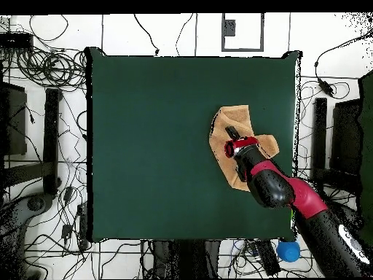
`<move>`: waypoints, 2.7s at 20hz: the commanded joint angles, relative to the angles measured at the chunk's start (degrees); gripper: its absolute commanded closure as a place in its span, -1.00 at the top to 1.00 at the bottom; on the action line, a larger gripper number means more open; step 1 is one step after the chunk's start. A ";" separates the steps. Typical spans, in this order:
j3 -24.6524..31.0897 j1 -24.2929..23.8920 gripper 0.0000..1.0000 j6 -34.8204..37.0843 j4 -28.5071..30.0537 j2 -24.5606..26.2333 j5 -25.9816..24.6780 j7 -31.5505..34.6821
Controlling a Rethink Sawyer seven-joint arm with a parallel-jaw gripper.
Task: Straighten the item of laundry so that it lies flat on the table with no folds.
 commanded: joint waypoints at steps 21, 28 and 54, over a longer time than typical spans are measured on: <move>5.51 -4.69 -1.00 27.11 -15.63 15.10 7.22 -14.90; 5.92 -6.01 -1.00 26.33 -17.51 16.64 3.54 -12.90; -10.88 4.50 -1.00 -1.28 -12.91 -1.38 -2.42 11.08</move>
